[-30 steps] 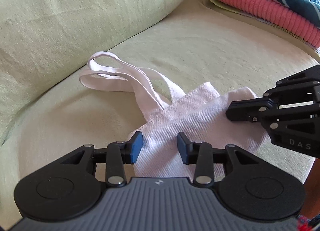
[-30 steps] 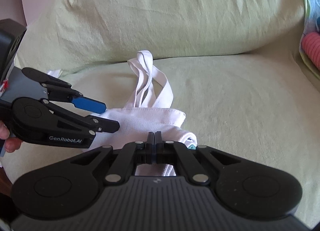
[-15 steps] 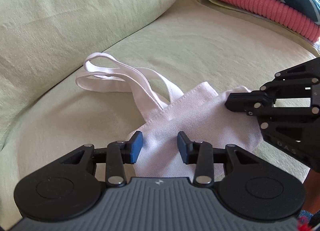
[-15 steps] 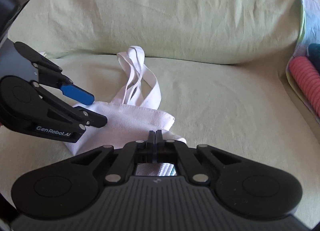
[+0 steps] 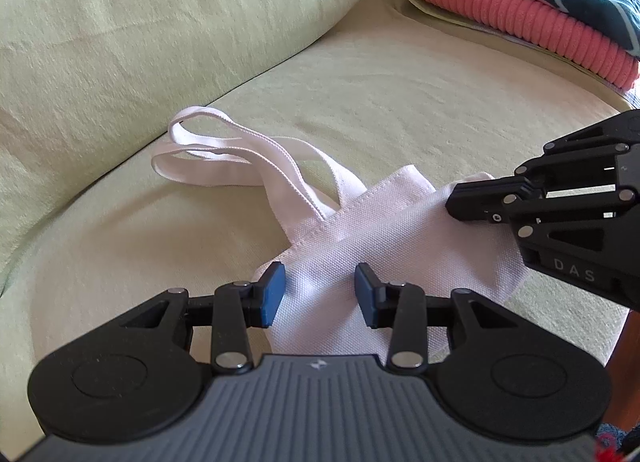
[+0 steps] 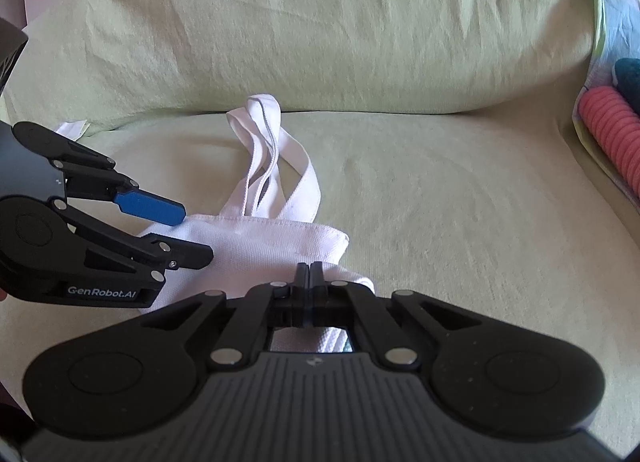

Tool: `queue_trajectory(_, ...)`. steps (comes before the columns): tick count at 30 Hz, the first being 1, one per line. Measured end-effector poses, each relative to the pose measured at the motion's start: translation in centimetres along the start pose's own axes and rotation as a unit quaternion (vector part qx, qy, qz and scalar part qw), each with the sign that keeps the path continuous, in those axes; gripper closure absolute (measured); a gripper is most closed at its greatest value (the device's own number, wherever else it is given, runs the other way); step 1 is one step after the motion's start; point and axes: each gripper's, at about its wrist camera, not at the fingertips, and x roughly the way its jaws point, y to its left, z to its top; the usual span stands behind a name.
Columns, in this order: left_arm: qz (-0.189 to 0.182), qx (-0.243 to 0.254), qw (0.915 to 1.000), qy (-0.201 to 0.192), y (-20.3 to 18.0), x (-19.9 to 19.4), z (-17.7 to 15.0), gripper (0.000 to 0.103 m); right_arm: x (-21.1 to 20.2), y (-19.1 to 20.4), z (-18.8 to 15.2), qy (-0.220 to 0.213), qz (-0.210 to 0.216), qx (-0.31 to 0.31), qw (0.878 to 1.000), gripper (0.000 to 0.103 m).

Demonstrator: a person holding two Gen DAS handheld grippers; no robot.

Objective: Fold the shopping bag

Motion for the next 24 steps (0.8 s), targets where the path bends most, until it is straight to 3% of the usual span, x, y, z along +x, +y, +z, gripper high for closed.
queue_trajectory(4, 0.006, 0.037, 0.9990, -0.024, -1.1, -1.7, -0.3, 0.059, -0.2, -0.4, -0.2, -0.006, 0.007, -0.007, 1.000, 0.103)
queue_trajectory(7, -0.021, 0.047, 0.9974, -0.049, -1.4, -2.8, -0.7, 0.058, -0.2, -0.9, -0.4, -0.012, 0.018, -0.001, 1.000, 0.103)
queue_trajectory(9, -0.009, 0.048, 0.9987, -0.015, -1.3, -1.1, -1.0, 0.059, -0.1, -0.8, -0.5, -0.015, 0.020, -0.006, 1.000, 0.103)
queue_trajectory(12, -0.029, 0.021, 0.9991, -0.021, -0.4, -0.5, -1.3, 0.060, -0.2, -0.6, -0.7, -0.023, 0.029, -0.030, 0.999, 0.103)
queue_trajectory(14, -0.026, 0.038, 0.9989, -0.010, -0.8, -0.6, -0.9, 0.061, -0.7, -0.5, -0.8, -0.033, 0.047, -0.062, 0.996, 0.102)
queue_trajectory(16, -0.026, 0.045, 0.9987, -0.007, -0.9, -0.5, -0.9, 0.061, -1.9, -0.4, -1.2, -0.046, 0.072, -0.101, 0.991, 0.085)
queue_trajectory(17, -0.031, 0.040, 0.9987, -0.006, -0.7, -0.5, -0.8, 0.061, -2.5, -0.3, -1.4, -0.056, 0.081, -0.123, 0.987, 0.067)
queue_trajectory(18, -0.033, 0.040, 0.9987, -0.006, -0.6, -0.5, -0.9, 0.061, -3.6, 0.0, -2.1, -0.073, 0.085, -0.170, 0.979, 0.053)
queue_trajectory(20, -0.039, 0.038, 0.9985, -0.008, -0.4, -0.4, -0.9, 0.061, -5.2, 0.5, -4.0, -0.093, 0.082, -0.269, 0.955, 0.052)
queue_trajectory(22, -0.040, 0.043, 0.9983, -0.008, -0.5, -0.4, -1.0, 0.061, -6.0, 0.9, -6.1, -0.102, 0.071, -0.369, 0.921, 0.051)
queue_trajectory(24, -0.043, 0.047, 0.9980, -0.007, -0.4, -0.4, -0.9, 0.061, -5.8, 1.0, -8.2, -0.110, 0.048, -0.462, 0.879, 0.050)
